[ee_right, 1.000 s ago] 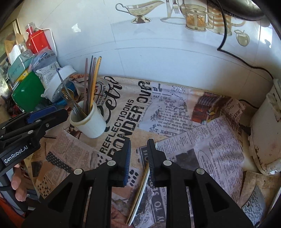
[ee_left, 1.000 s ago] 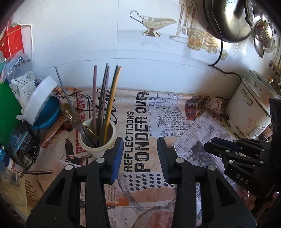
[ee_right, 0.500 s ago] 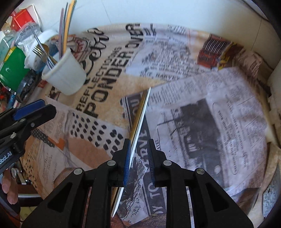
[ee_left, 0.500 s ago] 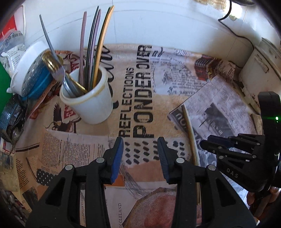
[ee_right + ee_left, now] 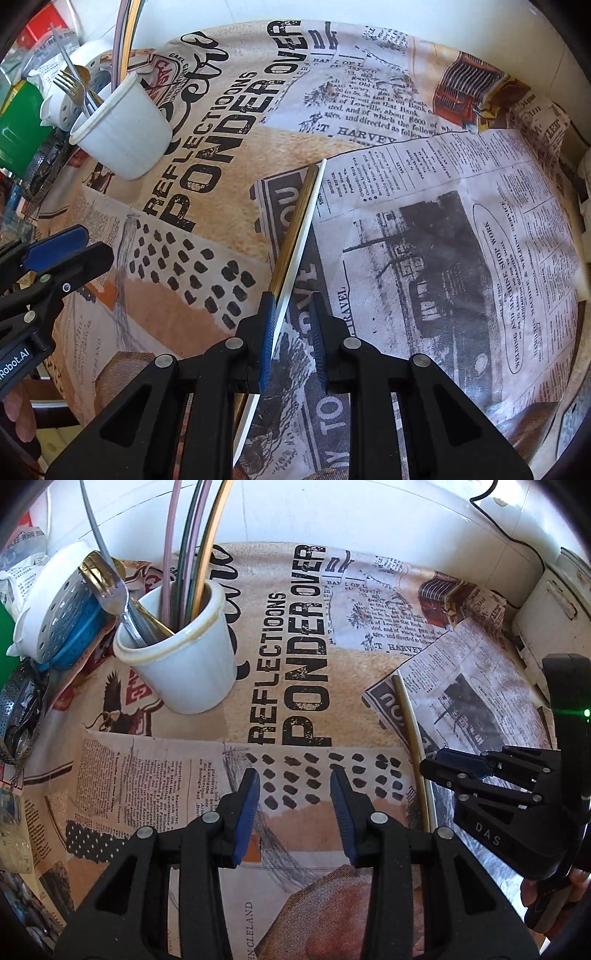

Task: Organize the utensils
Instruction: 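Grasp a white chopstick from the paper with the right tool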

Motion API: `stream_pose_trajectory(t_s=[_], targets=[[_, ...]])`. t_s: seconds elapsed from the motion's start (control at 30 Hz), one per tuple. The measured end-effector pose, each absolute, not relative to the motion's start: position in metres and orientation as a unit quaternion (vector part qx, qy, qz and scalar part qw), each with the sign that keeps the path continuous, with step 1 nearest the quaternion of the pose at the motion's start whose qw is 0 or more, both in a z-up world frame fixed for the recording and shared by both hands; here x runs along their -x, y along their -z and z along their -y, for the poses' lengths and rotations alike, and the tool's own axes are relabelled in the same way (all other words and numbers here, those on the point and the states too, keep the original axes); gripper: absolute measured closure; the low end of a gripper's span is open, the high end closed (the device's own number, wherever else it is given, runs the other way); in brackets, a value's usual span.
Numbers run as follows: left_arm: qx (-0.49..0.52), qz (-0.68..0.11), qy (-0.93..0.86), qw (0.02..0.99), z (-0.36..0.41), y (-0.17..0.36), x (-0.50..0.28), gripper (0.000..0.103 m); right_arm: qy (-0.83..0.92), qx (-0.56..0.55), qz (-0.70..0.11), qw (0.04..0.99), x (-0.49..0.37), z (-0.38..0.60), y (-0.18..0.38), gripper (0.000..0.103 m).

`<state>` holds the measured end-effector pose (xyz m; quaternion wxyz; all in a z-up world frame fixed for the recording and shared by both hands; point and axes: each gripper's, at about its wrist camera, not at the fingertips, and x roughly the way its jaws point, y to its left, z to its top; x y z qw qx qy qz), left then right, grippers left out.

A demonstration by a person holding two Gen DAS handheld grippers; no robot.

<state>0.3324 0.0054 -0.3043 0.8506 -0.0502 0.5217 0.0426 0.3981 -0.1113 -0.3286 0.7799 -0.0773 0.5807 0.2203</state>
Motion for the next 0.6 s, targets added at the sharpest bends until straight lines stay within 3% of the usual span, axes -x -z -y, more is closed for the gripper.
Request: stream_pose_trajectory(t_s=[0.6], targets=[[0.052, -0.53, -0.046, 0.845, -0.008, 0.308, -0.33, 0.064, -0.226, 0.045, -0.601, 0.765, -0.399, 0.118, 0.329, 0.089]])
